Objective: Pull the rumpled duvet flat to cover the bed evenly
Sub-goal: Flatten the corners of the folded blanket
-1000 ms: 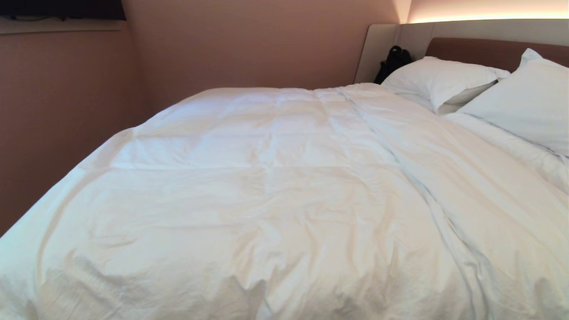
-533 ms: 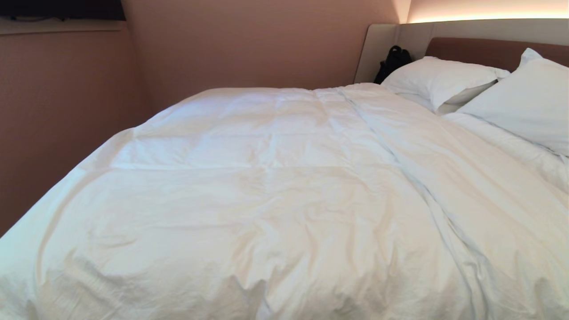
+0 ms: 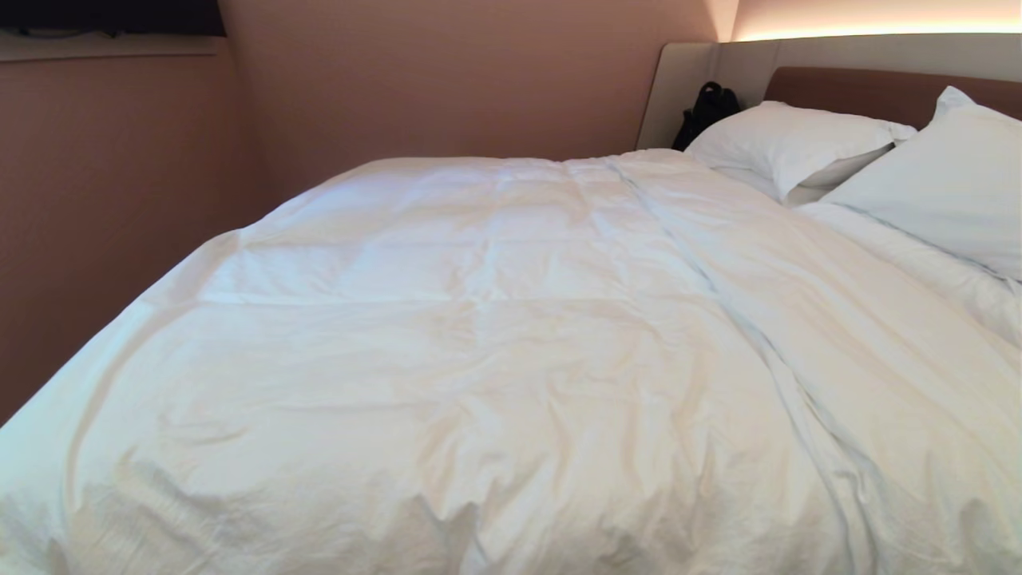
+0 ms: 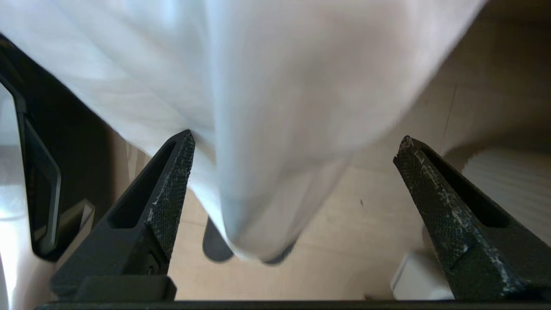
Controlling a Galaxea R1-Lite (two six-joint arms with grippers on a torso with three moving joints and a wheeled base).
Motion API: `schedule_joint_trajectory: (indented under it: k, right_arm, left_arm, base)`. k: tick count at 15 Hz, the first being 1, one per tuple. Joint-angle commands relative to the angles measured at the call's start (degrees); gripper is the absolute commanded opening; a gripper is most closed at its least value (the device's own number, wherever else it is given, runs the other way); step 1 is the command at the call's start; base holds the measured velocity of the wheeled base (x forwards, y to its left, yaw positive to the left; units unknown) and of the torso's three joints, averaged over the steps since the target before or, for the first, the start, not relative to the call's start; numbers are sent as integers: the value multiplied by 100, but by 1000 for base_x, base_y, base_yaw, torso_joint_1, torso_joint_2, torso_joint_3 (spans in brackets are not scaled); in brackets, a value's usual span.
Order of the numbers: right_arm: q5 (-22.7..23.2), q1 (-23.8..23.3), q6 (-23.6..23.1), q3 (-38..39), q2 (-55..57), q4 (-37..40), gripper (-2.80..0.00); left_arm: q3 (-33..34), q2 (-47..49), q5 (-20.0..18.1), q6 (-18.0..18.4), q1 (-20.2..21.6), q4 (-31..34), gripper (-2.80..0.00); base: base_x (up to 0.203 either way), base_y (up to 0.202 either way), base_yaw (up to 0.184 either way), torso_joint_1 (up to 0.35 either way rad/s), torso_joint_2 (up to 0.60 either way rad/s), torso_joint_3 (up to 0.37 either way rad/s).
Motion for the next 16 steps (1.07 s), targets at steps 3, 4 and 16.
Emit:
schedule_joint_trajectory:
  k: [3,4,16]
  right_arm:
    - [298,103,-51,-87,74,58,-280]
    - [305,115,-51,-82,74,70,-280]
    - [252,-27,3,-259,272,94,-280]
  left_arm:
    - [0,-2,-1,1,2,0,-280]
    - [0,-2,-1,1,2,0,-280]
    - [0,-2,-1,1,2,0,-280]
  base:
    - [0,0,0,0,0,0]
    - [0,0,0,0,0,0]
    - [0,0,0,0,0,0]
